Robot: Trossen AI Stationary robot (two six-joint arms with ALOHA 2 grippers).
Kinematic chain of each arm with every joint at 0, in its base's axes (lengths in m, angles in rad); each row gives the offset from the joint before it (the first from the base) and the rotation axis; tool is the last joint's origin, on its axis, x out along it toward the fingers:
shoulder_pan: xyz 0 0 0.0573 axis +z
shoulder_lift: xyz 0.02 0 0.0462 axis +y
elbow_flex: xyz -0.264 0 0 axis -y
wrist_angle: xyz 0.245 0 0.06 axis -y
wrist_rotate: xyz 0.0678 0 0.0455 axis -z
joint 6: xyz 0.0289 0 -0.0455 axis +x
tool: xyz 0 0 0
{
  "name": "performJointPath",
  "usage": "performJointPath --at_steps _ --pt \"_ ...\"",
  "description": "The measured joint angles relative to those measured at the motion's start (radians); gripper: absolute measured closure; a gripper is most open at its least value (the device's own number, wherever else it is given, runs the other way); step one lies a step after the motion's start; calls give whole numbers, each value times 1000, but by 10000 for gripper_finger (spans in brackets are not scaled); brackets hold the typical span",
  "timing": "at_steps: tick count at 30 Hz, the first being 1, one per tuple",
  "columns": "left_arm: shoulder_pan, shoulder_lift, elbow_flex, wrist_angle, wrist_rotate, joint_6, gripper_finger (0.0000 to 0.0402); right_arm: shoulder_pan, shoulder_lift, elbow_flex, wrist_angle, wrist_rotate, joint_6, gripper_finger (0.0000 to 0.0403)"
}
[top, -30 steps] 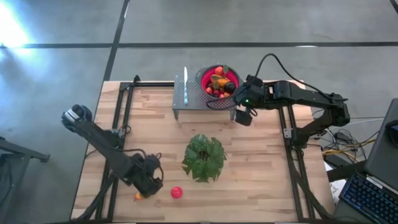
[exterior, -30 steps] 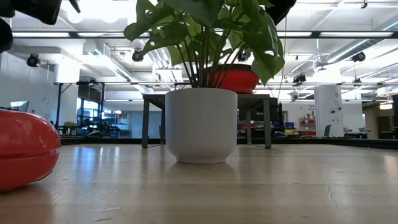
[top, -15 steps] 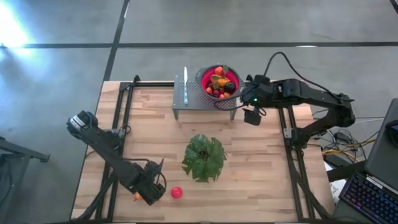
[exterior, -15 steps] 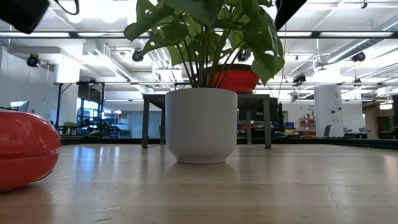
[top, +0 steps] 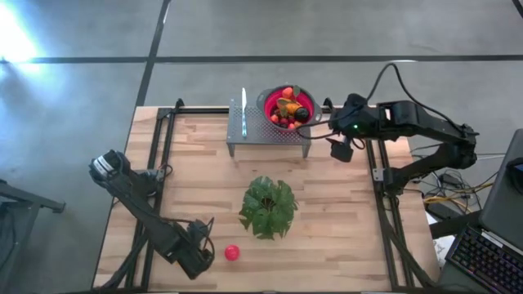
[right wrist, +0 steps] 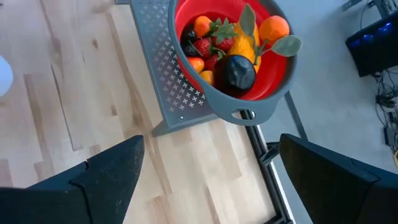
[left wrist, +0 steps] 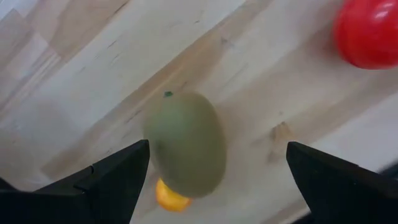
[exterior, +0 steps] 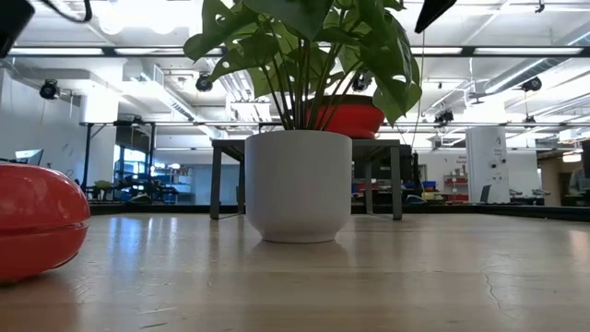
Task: Pick & Place Fruit
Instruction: Put the kiwi into the red strainer bowl on the shelf
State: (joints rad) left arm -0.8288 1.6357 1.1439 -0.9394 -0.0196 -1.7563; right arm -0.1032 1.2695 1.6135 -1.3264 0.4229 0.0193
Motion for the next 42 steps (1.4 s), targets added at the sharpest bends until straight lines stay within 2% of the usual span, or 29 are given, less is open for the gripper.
performJointPath --at_steps 10,31,34,42 --pt "7 104 -2 -3 39 -1 19 0 -5 0 10 0 -4 35" --pt "19 169 -4 -38 150 55 20 0 -4 -15 22 -1 -4 35" --pt "24 170 -4 -40 150 65 32 0 -4 -15 22 -1 -3 35" --pt "30 170 -5 -44 150 81 98 0 -4 -15 22 -1 -3 35"
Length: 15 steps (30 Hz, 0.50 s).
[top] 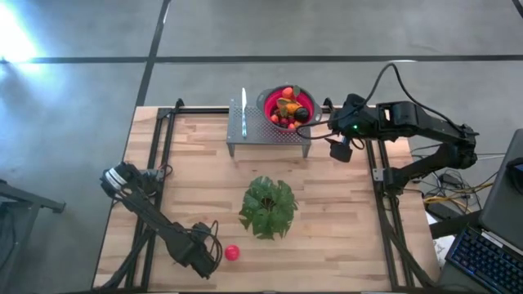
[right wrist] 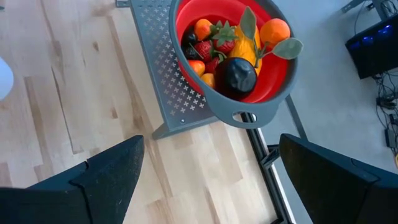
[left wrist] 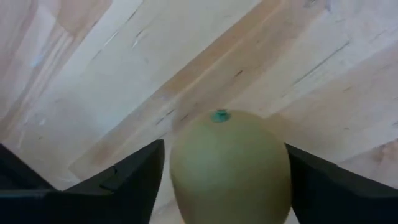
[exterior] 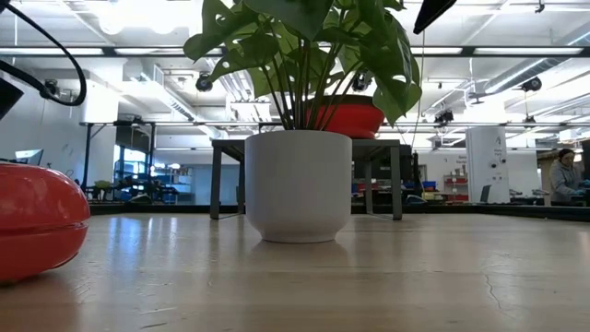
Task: Pick & Place Fruit
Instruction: Put the kiwi into the red strainer bowl on the shelf
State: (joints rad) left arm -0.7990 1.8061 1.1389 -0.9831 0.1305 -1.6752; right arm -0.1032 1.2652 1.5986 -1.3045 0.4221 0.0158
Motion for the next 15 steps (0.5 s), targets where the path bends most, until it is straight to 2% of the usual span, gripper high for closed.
performJointPath --at_steps 8,15 --pt "11 -7 -1 -1 -30 53 140 0 0 0 0 0 1 35" --pt "14 -50 -1 -5 -114 78 149 0 0 0 0 0 0 35"
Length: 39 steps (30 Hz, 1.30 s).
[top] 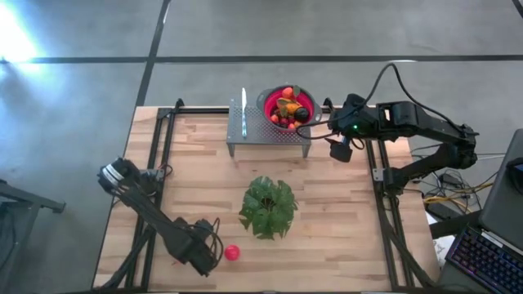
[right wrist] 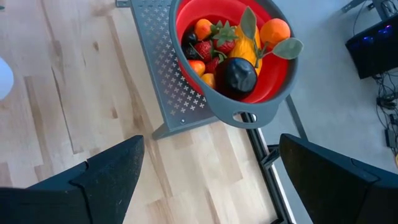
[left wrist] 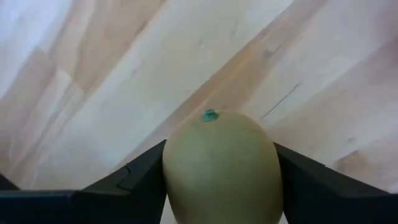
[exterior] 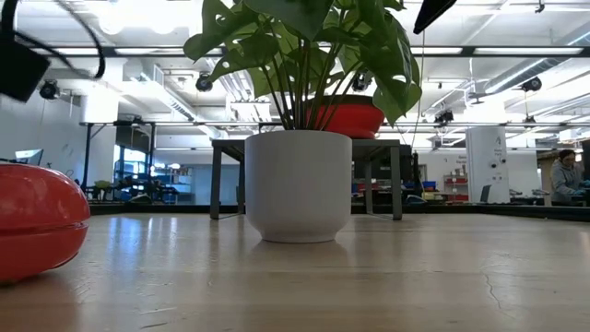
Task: Pick & Place Fruit
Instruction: Put the kiwi into the red strainer bowl on the shelf
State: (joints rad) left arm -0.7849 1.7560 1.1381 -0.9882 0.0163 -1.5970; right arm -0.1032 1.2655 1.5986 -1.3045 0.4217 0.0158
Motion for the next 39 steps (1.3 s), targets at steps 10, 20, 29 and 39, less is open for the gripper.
performJointPath --at_steps 10,20,29,39 --pt "2 -116 0 -31 -313 98 151 0 0 0 3 -1 0 35" --pt "3 -271 0 -35 -738 254 151 0 0 0 52 -2 -3 35" --pt "12 -406 0 -31 -1052 415 151 0 0 0 173 -2 -30 35" --pt "84 -506 0 -7 -1232 585 151 41 0 -3 294 -1 -72 35"
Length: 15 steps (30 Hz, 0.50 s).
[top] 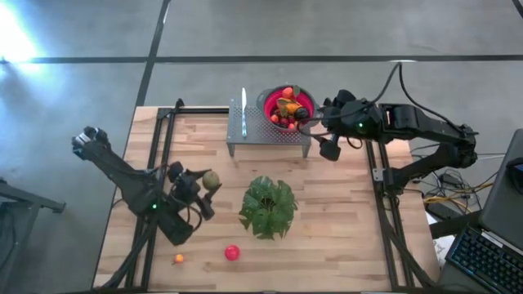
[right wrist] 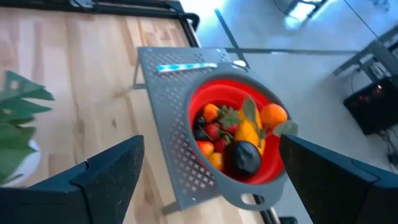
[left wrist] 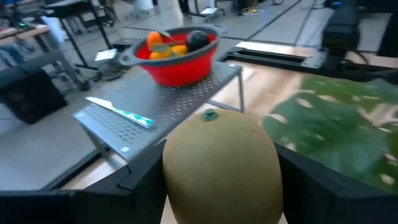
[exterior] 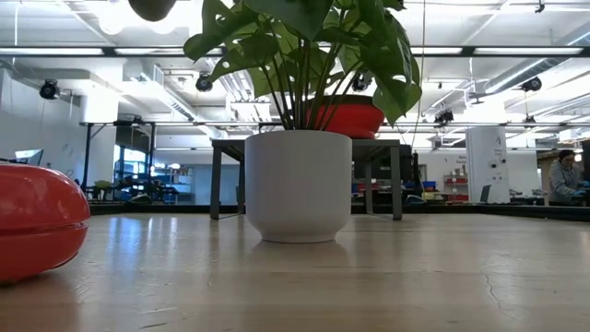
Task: Pick & Place Fruit
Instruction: Put the kiwi into the red strainer bowl on the shelf
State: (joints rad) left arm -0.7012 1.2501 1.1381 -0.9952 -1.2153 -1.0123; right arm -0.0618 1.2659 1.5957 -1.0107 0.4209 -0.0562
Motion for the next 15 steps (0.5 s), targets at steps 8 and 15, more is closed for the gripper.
performJointPath --at_steps 8,15 --pt "169 -10 0 68 -18 146 151 76 0 -55 80 1 -27 35" --pt "290 -6 0 338 131 488 151 127 0 -151 107 2 -22 35"
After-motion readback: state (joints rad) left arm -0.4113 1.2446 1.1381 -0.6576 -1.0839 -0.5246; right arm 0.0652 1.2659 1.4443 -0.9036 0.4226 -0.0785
